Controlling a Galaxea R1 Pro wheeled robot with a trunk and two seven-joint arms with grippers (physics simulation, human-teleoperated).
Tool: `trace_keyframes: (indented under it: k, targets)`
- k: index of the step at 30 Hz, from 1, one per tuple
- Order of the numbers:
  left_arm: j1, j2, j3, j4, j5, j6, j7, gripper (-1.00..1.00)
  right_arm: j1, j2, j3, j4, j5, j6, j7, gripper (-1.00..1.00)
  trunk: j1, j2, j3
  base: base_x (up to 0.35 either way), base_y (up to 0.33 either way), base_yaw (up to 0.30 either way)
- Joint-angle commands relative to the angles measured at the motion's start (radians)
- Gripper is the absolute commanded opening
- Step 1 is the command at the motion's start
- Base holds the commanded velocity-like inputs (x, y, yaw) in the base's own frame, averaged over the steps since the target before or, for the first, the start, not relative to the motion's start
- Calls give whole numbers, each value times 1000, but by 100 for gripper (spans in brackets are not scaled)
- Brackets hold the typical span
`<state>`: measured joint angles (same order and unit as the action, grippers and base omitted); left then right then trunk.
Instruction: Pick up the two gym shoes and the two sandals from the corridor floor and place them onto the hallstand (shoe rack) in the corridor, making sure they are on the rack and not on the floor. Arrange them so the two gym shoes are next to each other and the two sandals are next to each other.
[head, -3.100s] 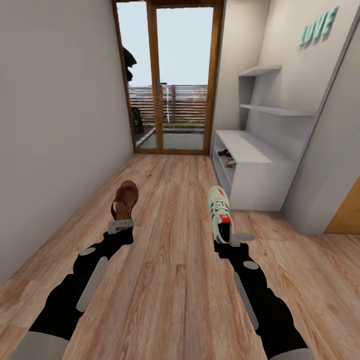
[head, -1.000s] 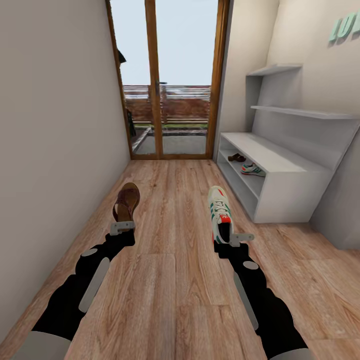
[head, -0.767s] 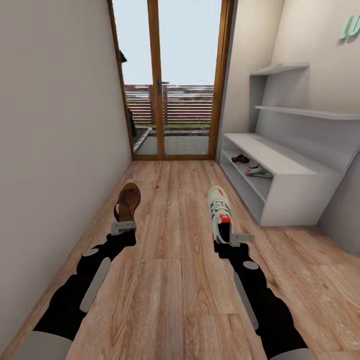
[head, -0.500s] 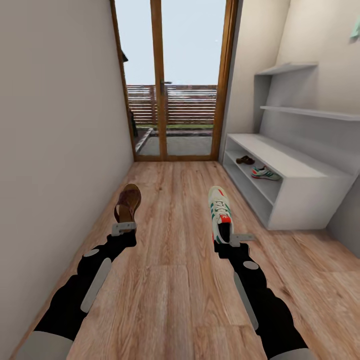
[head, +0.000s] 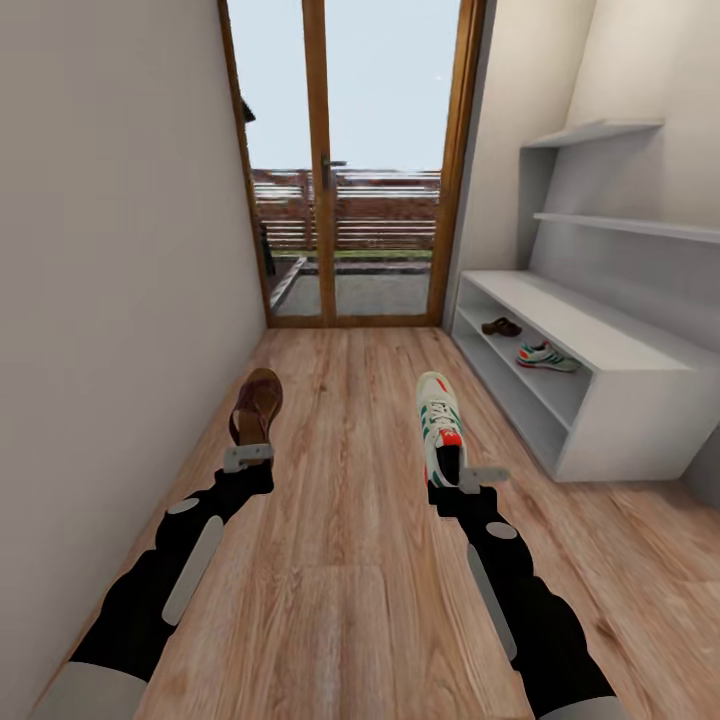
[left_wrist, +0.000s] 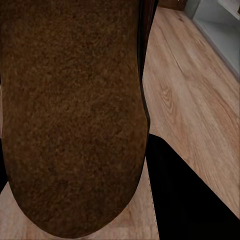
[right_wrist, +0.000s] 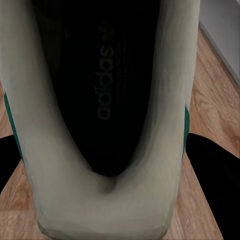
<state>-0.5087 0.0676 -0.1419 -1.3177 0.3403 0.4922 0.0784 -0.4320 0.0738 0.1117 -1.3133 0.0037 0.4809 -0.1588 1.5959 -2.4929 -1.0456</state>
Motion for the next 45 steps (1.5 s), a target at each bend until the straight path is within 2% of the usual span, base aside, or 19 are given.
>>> trace_keyframes:
  k: [1, 5, 33, 45]
  targets:
    - [-1, -1, -2, -2, 6, 5, 6, -100, -1, 0, 2, -1, 1, 6, -5, -100, 0, 0, -1, 345, 1, 0]
    - [-1, -8, -2, -2, 5, 4, 6, -100, -1, 0, 2, -1, 1, 6, -5, -100, 0, 0, -1, 345, 0, 0]
    - [-1, -9, -2, -2, 5, 4, 6, -100, -1, 0, 2, -1, 1, 6, -5, -100, 0, 0, -1, 345, 0, 0]
    - [-1, -9, -2, -2, 5, 4, 6, -100, -1, 0, 2, -1, 1, 6, -5, -100, 0, 0, 9, 345, 0, 0]
